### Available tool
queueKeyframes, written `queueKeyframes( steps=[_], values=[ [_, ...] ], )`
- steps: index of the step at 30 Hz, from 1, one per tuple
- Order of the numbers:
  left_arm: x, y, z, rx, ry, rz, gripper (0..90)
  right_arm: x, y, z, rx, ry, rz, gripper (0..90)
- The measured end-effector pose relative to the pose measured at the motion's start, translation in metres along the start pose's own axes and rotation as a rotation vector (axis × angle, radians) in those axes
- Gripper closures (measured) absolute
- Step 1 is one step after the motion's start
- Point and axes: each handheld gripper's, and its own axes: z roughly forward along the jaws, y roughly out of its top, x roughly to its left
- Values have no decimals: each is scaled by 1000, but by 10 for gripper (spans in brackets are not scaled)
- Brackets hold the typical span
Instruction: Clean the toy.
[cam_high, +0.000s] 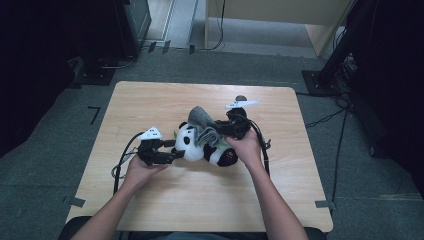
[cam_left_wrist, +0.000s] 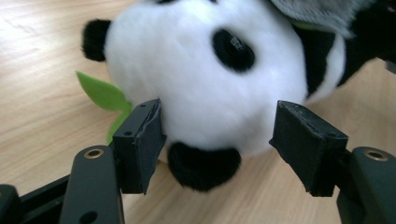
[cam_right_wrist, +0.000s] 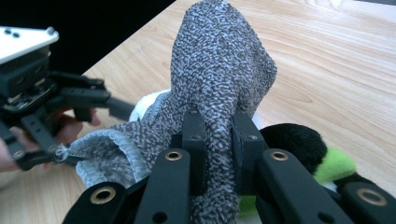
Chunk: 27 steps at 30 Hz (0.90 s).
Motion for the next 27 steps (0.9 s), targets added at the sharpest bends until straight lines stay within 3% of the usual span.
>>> queueKeyframes(
  steps=[4, 10, 18, 21, 27],
  values=[
    [-4, -4, 4, -4, 26, 29, 285, -4, 3, 2, 10, 4, 7, 797],
    [-3, -6, 16, -46, 47, 37, 250, -7, 11, 7, 26, -21, -8, 798],
    [3, -8, 32, -96, 83, 83, 204, -12, 13, 11, 45, -43, 2, 802],
    [4, -9, 35, -105, 87, 82, 245, -13, 13, 13, 49, -48, 4, 804],
    [1, -5, 36, -85, 120, 109, 515, -13, 14, 10, 32, -55, 17, 803]
  ],
)
